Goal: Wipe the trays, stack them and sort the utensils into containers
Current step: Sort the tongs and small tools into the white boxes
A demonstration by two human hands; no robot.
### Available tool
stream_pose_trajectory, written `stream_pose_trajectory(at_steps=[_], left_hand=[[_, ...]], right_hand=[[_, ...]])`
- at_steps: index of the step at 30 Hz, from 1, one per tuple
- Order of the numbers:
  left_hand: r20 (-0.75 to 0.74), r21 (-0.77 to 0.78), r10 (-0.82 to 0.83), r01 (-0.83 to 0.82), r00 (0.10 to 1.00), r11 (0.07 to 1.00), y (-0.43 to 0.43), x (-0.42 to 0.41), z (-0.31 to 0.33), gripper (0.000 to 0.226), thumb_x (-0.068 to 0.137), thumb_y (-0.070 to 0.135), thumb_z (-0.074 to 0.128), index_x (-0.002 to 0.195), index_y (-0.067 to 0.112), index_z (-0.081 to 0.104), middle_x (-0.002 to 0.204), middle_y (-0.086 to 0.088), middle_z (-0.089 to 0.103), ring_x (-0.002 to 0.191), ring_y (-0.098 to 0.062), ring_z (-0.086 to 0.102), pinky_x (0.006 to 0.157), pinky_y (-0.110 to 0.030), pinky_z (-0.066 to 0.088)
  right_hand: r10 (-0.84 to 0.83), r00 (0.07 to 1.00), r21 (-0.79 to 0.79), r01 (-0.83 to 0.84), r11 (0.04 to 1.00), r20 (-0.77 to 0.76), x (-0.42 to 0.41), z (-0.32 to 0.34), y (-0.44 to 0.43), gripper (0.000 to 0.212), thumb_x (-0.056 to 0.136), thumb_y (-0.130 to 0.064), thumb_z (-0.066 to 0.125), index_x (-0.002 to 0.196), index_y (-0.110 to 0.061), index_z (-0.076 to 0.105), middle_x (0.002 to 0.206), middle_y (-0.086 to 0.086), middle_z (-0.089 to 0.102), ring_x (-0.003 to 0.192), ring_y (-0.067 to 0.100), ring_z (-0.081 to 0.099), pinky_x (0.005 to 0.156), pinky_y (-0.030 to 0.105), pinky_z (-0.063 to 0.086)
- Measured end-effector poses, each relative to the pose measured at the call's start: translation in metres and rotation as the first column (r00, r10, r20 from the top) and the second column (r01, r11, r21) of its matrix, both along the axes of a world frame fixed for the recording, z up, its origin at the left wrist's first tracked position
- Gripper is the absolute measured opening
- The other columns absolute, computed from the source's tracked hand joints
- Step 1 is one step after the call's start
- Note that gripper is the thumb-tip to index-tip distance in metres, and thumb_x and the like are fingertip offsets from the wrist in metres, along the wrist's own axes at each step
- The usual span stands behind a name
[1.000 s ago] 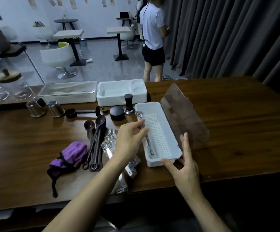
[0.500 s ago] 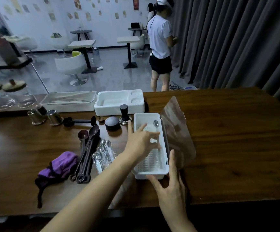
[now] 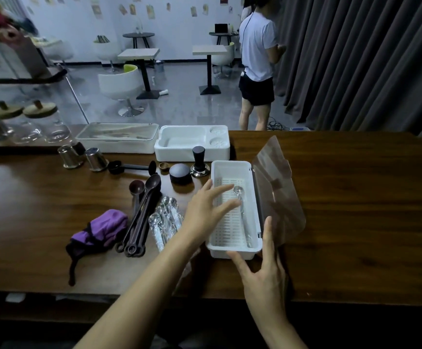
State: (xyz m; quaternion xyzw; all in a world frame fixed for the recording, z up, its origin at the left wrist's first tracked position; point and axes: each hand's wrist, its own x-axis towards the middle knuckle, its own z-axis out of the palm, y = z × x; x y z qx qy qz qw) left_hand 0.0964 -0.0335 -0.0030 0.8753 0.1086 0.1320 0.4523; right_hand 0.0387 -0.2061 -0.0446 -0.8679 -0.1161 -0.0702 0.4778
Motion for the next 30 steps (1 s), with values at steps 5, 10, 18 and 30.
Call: stream_pose_trajectory(at_steps=[5, 10, 18, 30], left_hand=[[0.144, 0.023, 0.248, -0.253, 0.958, 0.967, 0.043, -0.048, -0.021, 0.047, 0.092, 0.047, 0.071, 0.137, 0.035, 0.062, 0.134, 0.016, 0.06, 0.126, -0.005, 0.053, 0.105, -0.036, 0.047], [0.009, 0.327, 0.428, -0.408, 0.904, 0.853, 0.08, -0.095, -0.034, 0.043, 0.088, 0.052, 0.071, 0.128, 0.039, 0.064, 0.107, 0.008, 0.06, 0.099, -0.018, 0.062, 0.077, -0.037, 0.05], [-0.204, 0.458, 0.378, -0.254, 0.903, 0.852, 0.079, -0.113, -0.031, 0.054, 0.084, 0.063, 0.069, 0.131, 0.04, 0.055, 0.084, 0.009, 0.066, 0.094, -0.019, 0.065, 0.077, -0.038, 0.052], [-0.244, 0.382, 0.394, -0.286, 0.886, 0.879, 0.07, -0.107, -0.036, 0.055, 0.085, 0.043, 0.073, 0.136, 0.039, 0.054, 0.091, 0.005, 0.065, 0.1, -0.022, 0.065, 0.077, -0.035, 0.046]], right_hand=[[-0.006, 1.0, 0.043, 0.006, 0.999, 0.005, 0.001, 0.001, -0.002, 0.103, 0.071, -0.06, 0.066, 0.152, -0.053, 0.003, 0.142, -0.03, 0.022, 0.137, 0.03, 0.046, 0.103, 0.038, 0.042], [0.021, 0.997, -0.047, -0.017, 0.999, 0.079, -0.003, -0.001, 0.001, 0.101, 0.072, -0.066, 0.059, 0.153, -0.057, -0.002, 0.144, -0.015, 0.031, 0.132, 0.04, 0.05, 0.101, 0.054, 0.045], [0.068, 0.989, -0.078, -0.058, 0.995, 0.133, 0.0, -0.008, -0.001, 0.104, 0.074, -0.064, 0.062, 0.159, -0.04, 0.009, 0.148, -0.011, 0.028, 0.129, 0.041, 0.053, 0.096, 0.055, 0.048], [0.076, 0.982, -0.078, -0.064, 0.995, 0.172, 0.001, -0.009, -0.002, 0.101, 0.076, -0.061, 0.063, 0.159, -0.042, 0.008, 0.15, 0.005, 0.047, 0.123, 0.04, 0.059, 0.092, 0.054, 0.052]])
